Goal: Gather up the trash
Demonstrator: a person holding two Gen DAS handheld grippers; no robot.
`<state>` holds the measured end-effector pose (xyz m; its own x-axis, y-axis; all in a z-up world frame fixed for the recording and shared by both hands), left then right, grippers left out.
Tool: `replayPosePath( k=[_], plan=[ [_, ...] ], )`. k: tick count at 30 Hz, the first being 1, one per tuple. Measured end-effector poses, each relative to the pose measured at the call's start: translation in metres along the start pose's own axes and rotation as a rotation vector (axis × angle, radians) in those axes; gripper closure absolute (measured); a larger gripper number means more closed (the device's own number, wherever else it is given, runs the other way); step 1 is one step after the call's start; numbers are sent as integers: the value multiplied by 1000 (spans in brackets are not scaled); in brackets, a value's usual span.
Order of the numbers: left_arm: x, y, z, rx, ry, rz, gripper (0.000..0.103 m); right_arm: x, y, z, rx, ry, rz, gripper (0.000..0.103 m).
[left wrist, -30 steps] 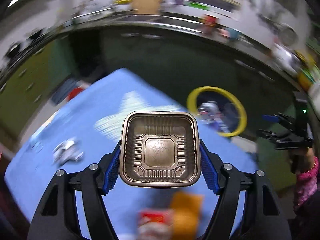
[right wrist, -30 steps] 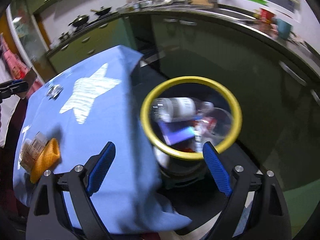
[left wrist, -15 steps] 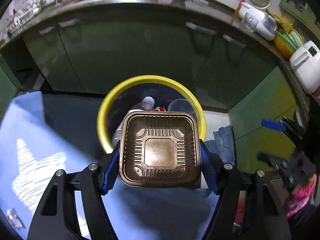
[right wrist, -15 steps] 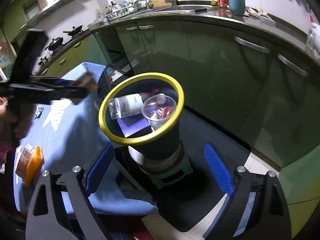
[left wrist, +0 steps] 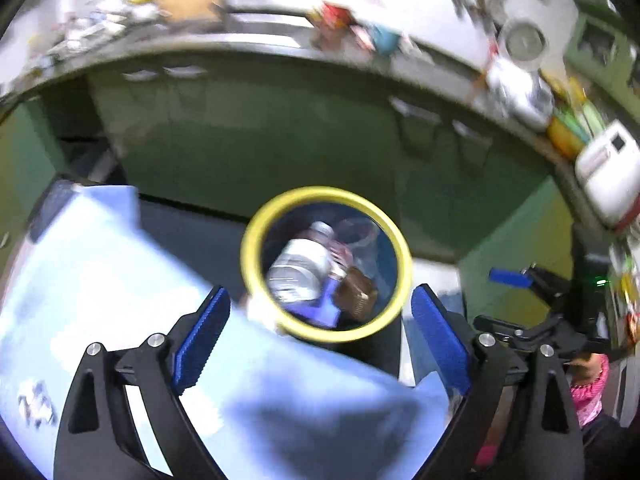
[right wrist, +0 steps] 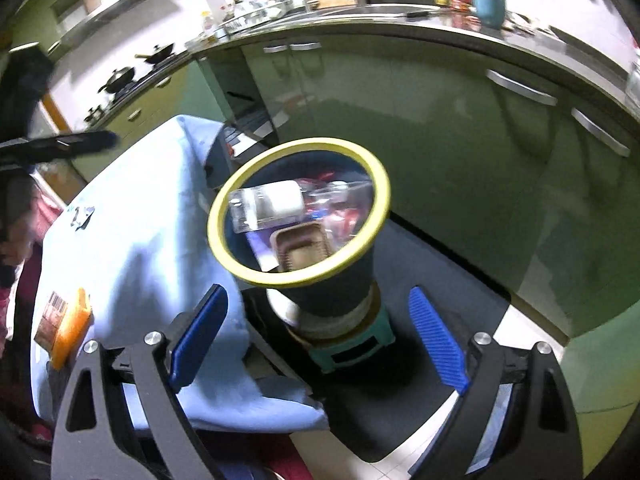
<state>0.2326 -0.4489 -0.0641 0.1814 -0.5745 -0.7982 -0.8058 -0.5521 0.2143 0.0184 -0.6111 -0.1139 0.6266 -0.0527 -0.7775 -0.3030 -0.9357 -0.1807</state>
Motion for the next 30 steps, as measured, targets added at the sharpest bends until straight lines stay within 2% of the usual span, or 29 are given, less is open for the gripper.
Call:
replayPosePath(
  k=[3, 7, 13, 16, 18, 20, 24, 27, 30],
  plan=[
    [-55, -39, 21, -67, 102, -51, 7, 7, -24, -7, -51, -11, -19, 16],
    [-122, -106, 70, -211, 226, -140, 5, 21, -67, -20, -135, -29, -61, 16],
    [-185, -200, 148, -400, 364, -317, 5, 46, -144, -39, -289, -67, -156, 16],
    [-202, -245, 186, -468, 402, -441, 5, 56, -188, -51, -371, -69, -202, 16],
    [-208, -269, 208, -504, 417, -497, 5, 63, -224, -60, -430, -67, -262, 16],
    [-212, -290, 229, -553, 422, -522, 5, 71, -254, -67, -479, -71, -317, 16],
    [-217, -318, 261, -610, 446, -515, 5, 92, -318, -78, -608, -98, -414, 16],
    [-209, -324, 269, -625, 447, -523, 5, 109, -372, -88, -743, -107, -495, 16],
    [-205, -330, 277, -635, 441, -514, 5, 123, -408, -98, -824, -105, -550, 16]
  ],
)
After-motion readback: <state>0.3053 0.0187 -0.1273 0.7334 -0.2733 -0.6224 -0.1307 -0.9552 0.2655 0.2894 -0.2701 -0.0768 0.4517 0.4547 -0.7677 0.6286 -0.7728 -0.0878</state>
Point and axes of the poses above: each gripper's, at about its wrist camera, not at the fingertips, and x roughly the way its jaws point, y to its right, z to its underside, the point moved 5 cm from there along x, roughly the way its jaws point, and after that the axes turned 5 degrees about -x, right-handed, at the moved point
